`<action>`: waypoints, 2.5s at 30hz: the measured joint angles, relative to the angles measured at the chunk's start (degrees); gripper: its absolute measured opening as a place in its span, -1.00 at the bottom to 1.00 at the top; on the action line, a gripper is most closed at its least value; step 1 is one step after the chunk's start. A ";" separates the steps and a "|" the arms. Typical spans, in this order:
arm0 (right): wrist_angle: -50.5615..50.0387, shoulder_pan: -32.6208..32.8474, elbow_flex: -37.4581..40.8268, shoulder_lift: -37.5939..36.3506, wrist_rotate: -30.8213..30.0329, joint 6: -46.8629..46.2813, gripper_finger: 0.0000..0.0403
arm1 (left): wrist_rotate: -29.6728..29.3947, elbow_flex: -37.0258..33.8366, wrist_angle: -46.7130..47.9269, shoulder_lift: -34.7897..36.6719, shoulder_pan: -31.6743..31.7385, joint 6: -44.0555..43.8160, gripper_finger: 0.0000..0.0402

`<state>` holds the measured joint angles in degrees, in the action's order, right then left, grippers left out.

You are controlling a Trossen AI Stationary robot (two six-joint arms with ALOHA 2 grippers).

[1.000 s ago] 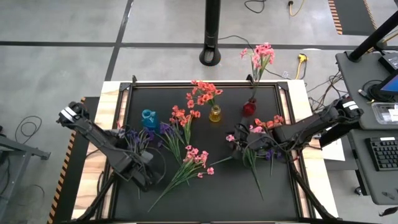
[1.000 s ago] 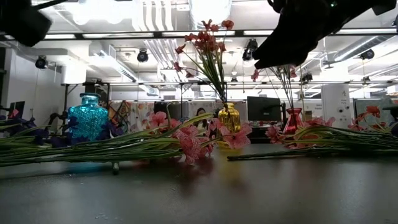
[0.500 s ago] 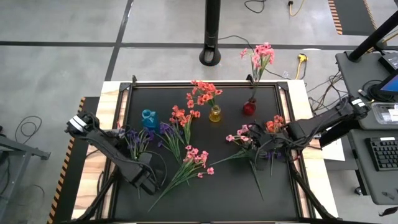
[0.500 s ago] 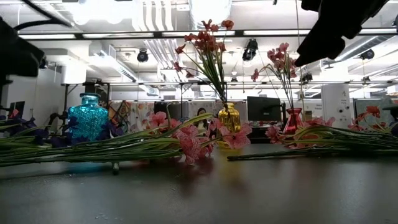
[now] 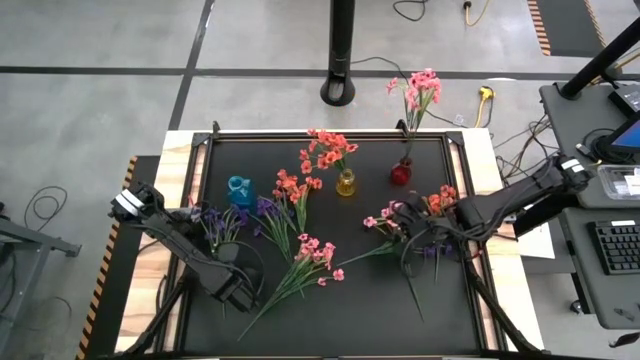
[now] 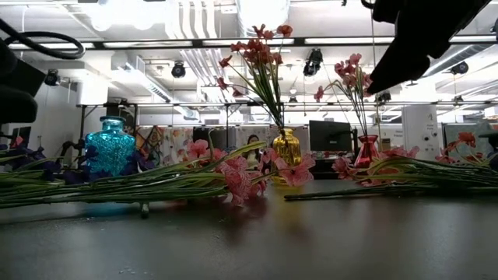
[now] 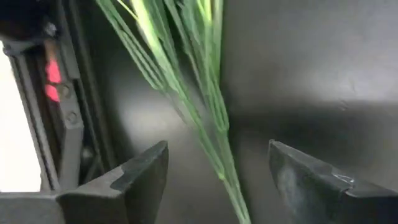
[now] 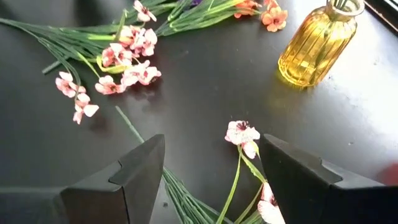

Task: Sort flowers into vase by color
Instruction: Put the left violet flowers into the blue flower vase

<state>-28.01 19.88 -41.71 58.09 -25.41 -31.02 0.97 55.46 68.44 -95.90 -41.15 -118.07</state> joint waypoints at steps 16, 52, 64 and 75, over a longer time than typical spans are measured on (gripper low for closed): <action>-0.02 0.02 0.04 3.09 0.37 -0.68 0.27 | -1.00 -7.16 -9.94 0.02 -0.02 -5.48 -0.44; -0.01 0.63 0.04 3.09 0.44 -0.51 0.23 | -27.34 24.55 15.78 1.42 -3.38 11.26 -1.00; 0.02 0.63 0.07 3.07 0.41 -0.50 0.23 | -51.25 32.55 16.96 1.86 -3.78 25.77 -1.00; 0.02 0.63 0.13 3.07 0.39 -0.47 0.23 | -69.43 33.48 16.20 2.49 -3.87 38.33 -1.00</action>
<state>-27.99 20.51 -41.58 61.17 -25.02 -31.48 -68.46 88.94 84.64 -93.41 -45.01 -79.74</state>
